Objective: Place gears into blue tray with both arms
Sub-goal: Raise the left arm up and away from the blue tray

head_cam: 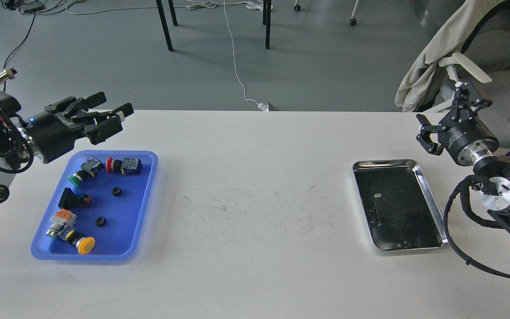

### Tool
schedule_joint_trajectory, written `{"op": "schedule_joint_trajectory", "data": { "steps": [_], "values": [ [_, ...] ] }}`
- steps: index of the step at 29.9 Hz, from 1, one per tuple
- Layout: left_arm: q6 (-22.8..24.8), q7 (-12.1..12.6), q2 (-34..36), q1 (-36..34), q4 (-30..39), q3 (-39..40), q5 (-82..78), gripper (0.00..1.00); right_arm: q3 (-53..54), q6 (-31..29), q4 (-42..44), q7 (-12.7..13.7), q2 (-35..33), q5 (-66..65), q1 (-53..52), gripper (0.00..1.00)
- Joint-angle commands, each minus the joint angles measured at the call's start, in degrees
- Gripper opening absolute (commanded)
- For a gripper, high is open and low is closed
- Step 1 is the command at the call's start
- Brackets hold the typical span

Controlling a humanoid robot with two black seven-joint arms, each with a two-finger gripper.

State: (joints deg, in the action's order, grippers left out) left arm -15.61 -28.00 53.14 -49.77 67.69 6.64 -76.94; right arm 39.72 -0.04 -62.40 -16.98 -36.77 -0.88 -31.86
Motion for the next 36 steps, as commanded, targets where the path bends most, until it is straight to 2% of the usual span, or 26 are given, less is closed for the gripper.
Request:
{"op": "schedule_joint_trajectory", "data": {
  "steps": [1, 8, 17, 23, 26, 29, 31, 36],
  "values": [
    [0.8, 0.0, -1.5, -0.9, 0.0, 0.1, 3.3, 0.92, 0.1, 0.3, -1.0, 0.0, -0.9, 0.0, 0.4, 0.99],
    [5.8, 0.0, -4.9, -3.6, 0.7, 3.4, 21.0, 0.96, 0.4, 0.5, -3.0, -0.1, -2.5, 0.0, 1.6, 0.99],
    [7.0, 0.0, -9.9, -4.1, 0.5, 9.1, 35.1, 0.96, 0.8, 0.6, -3.8, -0.1, -3.5, 0.0, 2.3, 0.99],
    [7.8, 0.0, -15.9, -3.8, -2.7, 11.6, 41.3, 0.96, 1.1, 1.2, -4.0, 0.0, -3.6, 0.0, 2.3, 0.99],
    [8.0, 4.5, -18.5, -3.4, -4.4, 12.2, 42.2, 0.96, 1.8, 1.3, -4.1, -0.1, -3.7, 0.0, 2.2, 0.99],
    [8.3, 8.8, -22.5, -3.7, -10.6, 12.6, 43.4, 0.96, 3.5, 1.3, -3.9, 0.0, -3.7, 0.1, 2.3, 0.99],
    [8.8, 9.9, -23.9, -3.8, -12.0, 13.3, 44.5, 0.96, 4.6, 1.3, -3.9, 0.0, -3.6, 0.2, 2.3, 0.99],
    [12.4, 10.0, -27.7, -4.1, -17.5, 19.4, 46.7, 0.96, 5.9, 1.3, -3.9, 0.1, -2.6, 0.7, 2.3, 0.99]
  ]
}}
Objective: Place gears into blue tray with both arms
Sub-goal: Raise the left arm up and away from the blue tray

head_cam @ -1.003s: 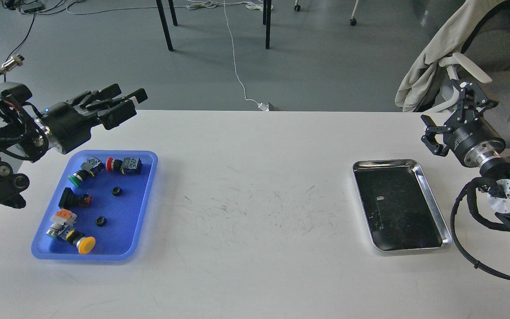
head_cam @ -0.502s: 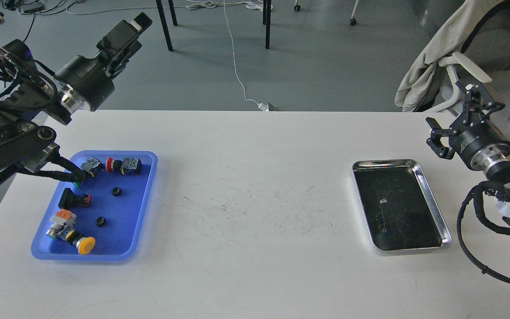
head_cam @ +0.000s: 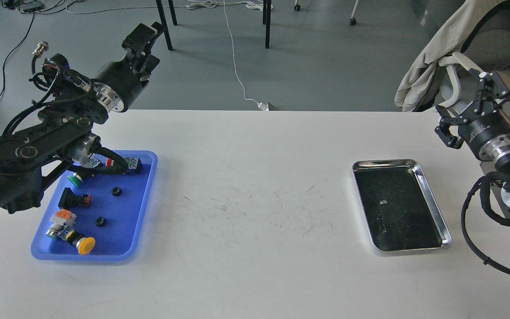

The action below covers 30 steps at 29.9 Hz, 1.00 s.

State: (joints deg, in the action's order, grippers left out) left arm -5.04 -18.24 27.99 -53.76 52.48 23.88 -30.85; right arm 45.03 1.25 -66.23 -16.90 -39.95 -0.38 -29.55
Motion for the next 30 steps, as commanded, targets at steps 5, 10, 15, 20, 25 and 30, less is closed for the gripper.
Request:
{"op": "schedule_joint_trajectory", "data": {
  "steps": [5, 10, 15, 20, 25, 30],
  "values": [
    [2.4, 0.2, -3.5, 0.1, -3.1, 2.3, 0.5, 0.98, 1.4, -0.7, -0.2, 0.0, 1.0, 0.3, 0.0, 0.99],
    [2.5, 0.1, -3.9, 0.4, -3.6, 3.3, 0.7, 0.98, 2.3, -1.2, -0.9, -0.1, 1.6, 0.2, 0.1, 0.99],
    [2.1, -0.5, -3.6, 1.1, -4.1, 3.5, 0.9, 0.97, 4.9, -1.2, -1.9, -0.1, 2.5, 0.2, 0.1, 0.99],
    [2.8, -0.3, -3.5, 2.7, -4.7, 8.9, 1.1, 0.96, 5.9, -1.2, -2.0, -0.1, 3.0, 0.1, 1.0, 0.99],
    [5.3, 1.5, -4.6, 3.4, -5.2, 11.0, 2.9, 0.97, 9.9, -1.2, -2.1, -0.4, 5.4, 0.2, 2.9, 0.99],
    [4.9, 3.2, -5.9, 4.7, -5.6, 13.5, 4.0, 0.97, 13.2, -1.0, -2.2, 0.3, 8.2, 0.5, 6.9, 0.99]
  ]
}}
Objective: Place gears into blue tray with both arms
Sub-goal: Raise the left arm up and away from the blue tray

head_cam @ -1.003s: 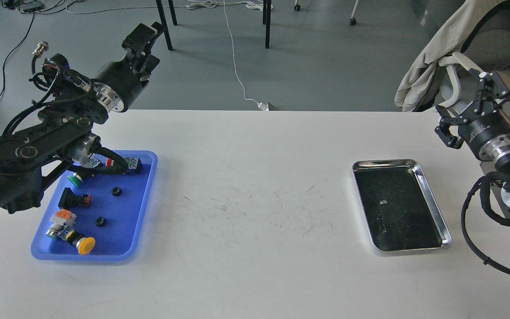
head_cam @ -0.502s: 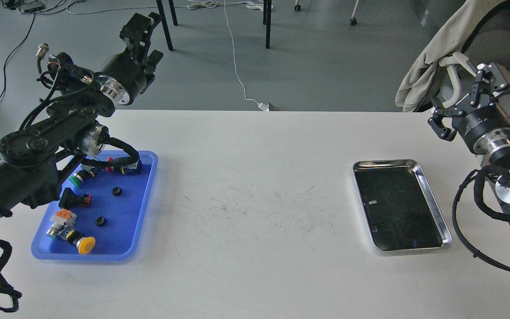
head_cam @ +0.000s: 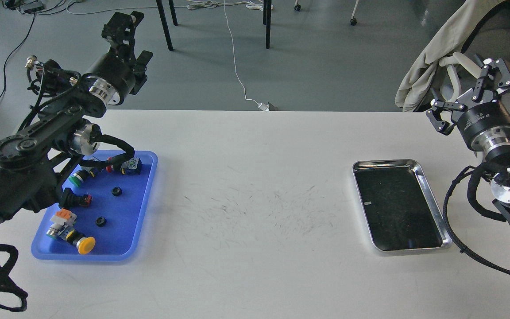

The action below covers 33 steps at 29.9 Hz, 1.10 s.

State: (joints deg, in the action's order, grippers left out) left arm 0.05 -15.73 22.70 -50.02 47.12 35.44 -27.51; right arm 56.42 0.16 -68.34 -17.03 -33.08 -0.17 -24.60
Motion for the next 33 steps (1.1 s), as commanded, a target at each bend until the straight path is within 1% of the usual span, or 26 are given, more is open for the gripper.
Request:
{"op": "schedule_joint_trajectory", "data": {
  "steps": [1, 3, 4, 5, 6, 7, 10, 11, 12, 13, 15, 18, 19, 20, 22, 26, 28, 29, 30, 33],
  "values": [
    [0.1, 1.0, -0.9, 1.4, -0.2, 3.5, 1.4, 0.98, 2.5, 0.1, -0.1, 0.4, 1.5, 0.4, 2.4, 0.99],
    [-0.6, 2.0, -1.3, 2.5, -0.3, 5.4, 2.0, 0.98, 2.8, 0.1, -0.1, 0.4, 1.9, 0.4, 2.9, 0.99],
    [-0.8, 2.0, -1.3, 2.7, -0.3, 5.5, 1.9, 0.98, 2.8, 0.1, -0.1, 0.4, 1.9, 0.4, 3.0, 0.99],
    [-1.3, 1.6, -1.3, 2.9, -0.4, 5.3, 1.8, 0.98, 2.8, 0.2, 0.0, 0.2, 2.0, 0.3, 3.0, 0.99],
    [-1.5, 0.6, -1.1, 3.2, -0.4, 5.2, 1.8, 0.98, 2.8, 0.2, 0.0, 0.2, 1.8, 0.3, 3.0, 0.99],
    [-1.7, -0.8, -1.0, 3.2, -0.4, 5.0, 1.7, 0.98, 2.7, 0.2, 0.0, 0.2, 1.5, 0.3, 2.9, 0.99],
    [-3.6, -8.0, -0.6, 2.9, -0.8, 3.1, 1.6, 0.98, 2.7, 0.4, 0.2, 0.2, 1.1, 0.1, 2.7, 0.99],
    [-4.0, -9.8, -0.5, 2.8, -0.9, 2.4, 1.2, 0.98, 2.4, 0.5, 0.2, 0.2, 0.9, 0.0, 2.6, 0.99],
    [-4.2, -10.5, -0.5, 2.7, -1.1, 1.6, 1.1, 0.98, 2.0, 0.5, 0.1, 0.2, 0.5, 0.0, 2.7, 0.99],
    [-4.0, -10.0, -0.4, 2.6, -1.3, 0.7, 1.2, 0.98, 1.7, 0.6, 0.1, 0.5, 0.0, 0.1, 2.6, 0.99],
    [-3.9, -8.2, -0.3, 2.6, -1.2, 0.7, 2.5, 0.98, 0.8, 0.8, 0.1, 0.7, -0.9, 0.3, 2.2, 0.99],
    [-3.5, -6.8, 0.6, 3.0, -0.7, 1.2, 7.1, 0.99, 0.9, 1.6, 0.2, 0.7, -1.0, 0.8, 2.0, 0.99],
    [-3.0, -5.5, 0.6, 3.1, -0.6, 1.2, 9.1, 0.99, 1.0, 1.9, 0.1, 0.9, -1.1, 1.6, 2.0, 0.99],
    [-2.7, -3.4, 0.2, 3.1, -0.7, 1.2, 11.0, 0.99, 0.6, 2.0, 0.1, 1.2, -1.2, 3.3, 2.1, 0.99],
    [-2.8, -0.7, -0.2, 3.1, -0.5, 1.6, 13.8, 0.99, 0.5, 2.1, -0.2, 1.6, -1.0, 5.4, 2.3, 0.99],
    [-2.5, 0.8, -1.1, 3.0, -0.8, 5.2, 16.7, 0.99, 0.4, 2.3, -0.1, 1.6, -0.3, 5.9, 2.2, 0.99],
    [-2.5, 3.0, -1.7, 3.1, -0.5, 7.1, 17.6, 0.99, 0.5, 2.3, -0.2, 1.6, -0.2, 5.9, 2.2, 0.99],
    [-2.3, 4.7, -1.8, 3.2, -0.4, 7.8, 18.4, 0.99, 0.4, 2.3, -0.2, 1.6, -0.2, 5.9, 2.2, 0.99],
    [-2.5, 5.6, -2.0, 3.3, -0.6, 8.3, 19.0, 0.99, 0.5, 2.2, -0.1, 1.5, -0.2, 5.9, 2.1, 0.99],
    [-2.7, 5.8, -3.2, 3.4, -1.4, 8.9, 19.4, 0.99, 0.7, 2.0, -0.2, 1.3, 0.0, 5.8, 2.0, 0.99]
  ]
}}
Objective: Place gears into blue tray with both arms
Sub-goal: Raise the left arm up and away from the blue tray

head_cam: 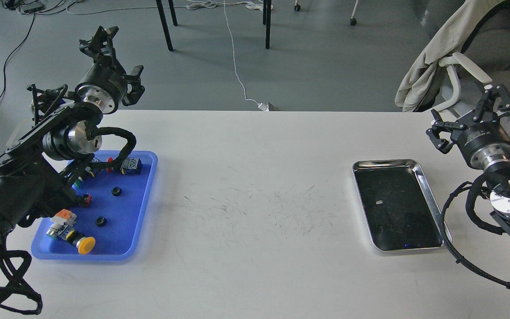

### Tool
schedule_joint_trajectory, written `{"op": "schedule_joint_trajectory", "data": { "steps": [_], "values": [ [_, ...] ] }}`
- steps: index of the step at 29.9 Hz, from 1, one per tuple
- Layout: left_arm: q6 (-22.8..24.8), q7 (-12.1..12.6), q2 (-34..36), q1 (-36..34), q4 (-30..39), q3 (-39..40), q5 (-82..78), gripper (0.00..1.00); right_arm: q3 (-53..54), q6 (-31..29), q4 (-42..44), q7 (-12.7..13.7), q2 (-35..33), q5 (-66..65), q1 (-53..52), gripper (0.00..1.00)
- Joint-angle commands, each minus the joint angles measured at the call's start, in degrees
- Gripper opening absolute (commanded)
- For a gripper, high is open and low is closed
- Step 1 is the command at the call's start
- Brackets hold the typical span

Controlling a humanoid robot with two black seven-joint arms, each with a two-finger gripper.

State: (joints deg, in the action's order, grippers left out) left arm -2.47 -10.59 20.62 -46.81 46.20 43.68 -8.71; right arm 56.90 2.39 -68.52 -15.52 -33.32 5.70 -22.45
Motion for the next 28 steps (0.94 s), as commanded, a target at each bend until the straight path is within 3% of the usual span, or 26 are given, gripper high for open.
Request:
{"op": "schedule_joint_trajectory", "data": {
  "steps": [1, 8, 28],
  "values": [
    [-0.4, 0.3, -1.6, 0.4, -0.4, 0.7, 0.1, 0.99, 0.2, -0.3, -0.1, -0.3, 0.4, -0.1, -0.1, 0.99],
    [-2.0, -3.8, -2.9, 1.1, 0.1, -0.3, -6.1, 0.99, 0.4, -0.5, -0.1, -0.6, 0.7, -0.5, 0.0, 0.99],
    [-1.9, -4.3, -0.4, 2.8, 1.0, -0.3, -7.1, 0.99, 0.1, -0.7, -0.8, -0.6, 0.4, -0.6, 0.7, 0.99]
  ]
}}
